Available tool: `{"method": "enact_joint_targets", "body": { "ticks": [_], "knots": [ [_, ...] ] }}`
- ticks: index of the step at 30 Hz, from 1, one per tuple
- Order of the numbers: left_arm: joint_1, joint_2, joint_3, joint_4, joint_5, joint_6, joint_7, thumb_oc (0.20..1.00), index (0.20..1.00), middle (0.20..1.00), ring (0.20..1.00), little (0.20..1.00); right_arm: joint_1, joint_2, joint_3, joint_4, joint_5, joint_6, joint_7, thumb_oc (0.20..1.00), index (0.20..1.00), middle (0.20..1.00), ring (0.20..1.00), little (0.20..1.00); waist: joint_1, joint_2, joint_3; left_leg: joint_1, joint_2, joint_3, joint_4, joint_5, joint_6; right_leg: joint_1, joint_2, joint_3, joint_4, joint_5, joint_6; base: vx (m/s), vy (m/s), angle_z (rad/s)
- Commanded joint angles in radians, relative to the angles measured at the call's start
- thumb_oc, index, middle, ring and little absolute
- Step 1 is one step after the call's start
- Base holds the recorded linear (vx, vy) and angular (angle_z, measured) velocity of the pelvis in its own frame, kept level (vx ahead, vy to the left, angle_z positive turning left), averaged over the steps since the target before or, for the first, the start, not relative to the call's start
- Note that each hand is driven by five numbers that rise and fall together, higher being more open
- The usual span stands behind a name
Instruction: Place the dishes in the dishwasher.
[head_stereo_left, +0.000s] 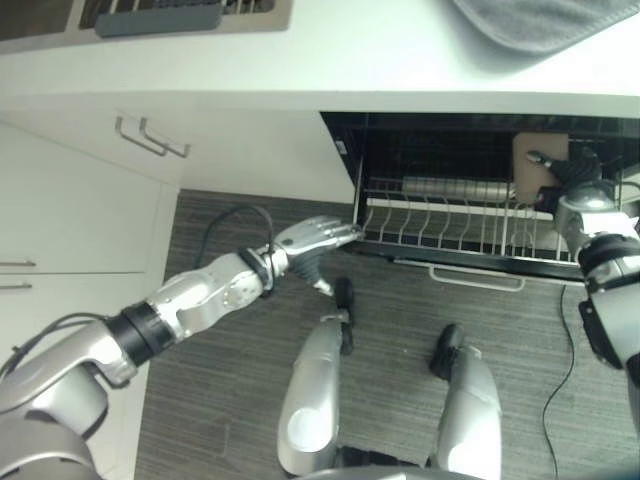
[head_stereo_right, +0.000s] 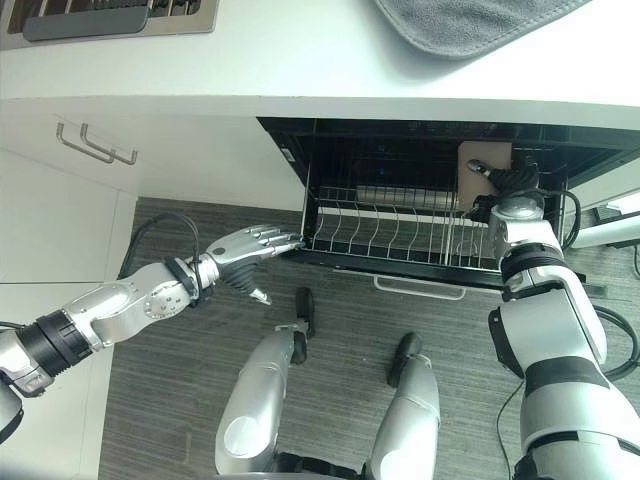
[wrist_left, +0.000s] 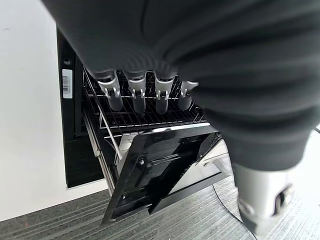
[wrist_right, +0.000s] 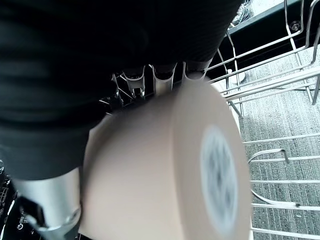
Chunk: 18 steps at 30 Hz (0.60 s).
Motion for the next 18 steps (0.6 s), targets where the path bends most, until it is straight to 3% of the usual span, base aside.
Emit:
{"method": "enact_joint_targets", "body": {
  "ticks": [1, 9, 13, 15, 17, 18],
  "knots": [
    [0.008, -0.023, 0.038, -0.091, 0.018, -0.001, -0.011, 1.0, 1.0, 1.0, 1.0, 1.0, -0.02, -0.014, 0.0, 0.04, 0.021, 0.04, 0.034, 1.0, 1.0, 1.0, 1.0, 1.0, 0.021, 0.034, -0.011, 0.015, -0.045, -0.041, 0.067, -0.124, 0.014, -0.023, 0.026, -0.065, 0.015, 0.044, -0.005, 0.0, 0.0, 0.0],
    [0.017, -0.036, 0.036, -0.091, 0.029, 0.004, -0.021, 1.0, 1.0, 1.0, 1.0, 1.0, -0.023, 0.022, 0.0, 0.045, -0.025, 0.018, -0.043, 1.0, 1.0, 1.0, 1.0, 1.0, 0.027, 0.037, -0.011, 0.041, -0.045, -0.048, 0.023, -0.103, 0.011, 0.001, 0.024, -0.055, -0.018, 0.059, 0.009, 0.0, 0.016, -0.01],
    [0.03, -0.047, 0.037, -0.084, 0.048, 0.004, -0.005, 1.0, 1.0, 1.0, 1.0, 1.0, -0.013, 0.037, -0.027, 0.045, 0.081, 0.003, -0.092, 1.0, 1.0, 1.0, 1.0, 1.0, 0.026, 0.039, -0.011, 0.072, -0.047, -0.04, -0.02, -0.09, 0.009, 0.03, 0.023, -0.051, -0.067, 0.077, 0.021, -0.01, 0.056, -0.07],
    [0.043, -0.052, 0.044, -0.076, 0.059, -0.001, 0.004, 1.0, 1.0, 1.0, 1.0, 1.0, 0.01, 0.057, -0.052, 0.04, 0.058, -0.033, -0.138, 1.0, 1.0, 1.0, 1.0, 1.0, 0.022, 0.04, -0.011, 0.091, -0.046, -0.032, -0.027, -0.092, 0.01, 0.048, 0.017, -0.048, -0.082, 0.083, 0.025, -0.02, 0.089, -0.13],
    [0.075, -0.065, 0.062, -0.069, 0.083, -0.004, 0.0, 1.0, 1.0, 1.0, 1.0, 1.0, 0.038, 0.087, -0.062, -0.001, -0.053, -0.127, -0.27, 1.0, 1.0, 1.0, 1.0, 1.0, 0.018, 0.036, -0.011, 0.122, -0.046, -0.024, -0.016, -0.105, 0.015, 0.081, 0.006, -0.044, -0.091, 0.085, 0.031, 0.02, 0.096, -0.15],
    [0.079, -0.066, 0.065, -0.068, 0.087, -0.005, -0.001, 1.0, 1.0, 1.0, 1.0, 1.0, 0.041, 0.091, -0.062, -0.009, -0.082, -0.139, -0.296, 1.0, 1.0, 1.0, 1.0, 1.0, 0.017, 0.035, -0.011, 0.127, -0.046, -0.023, -0.014, -0.107, 0.015, 0.086, 0.005, -0.044, -0.092, 0.084, 0.032, 0.02, 0.068, -0.05]
  ]
}}
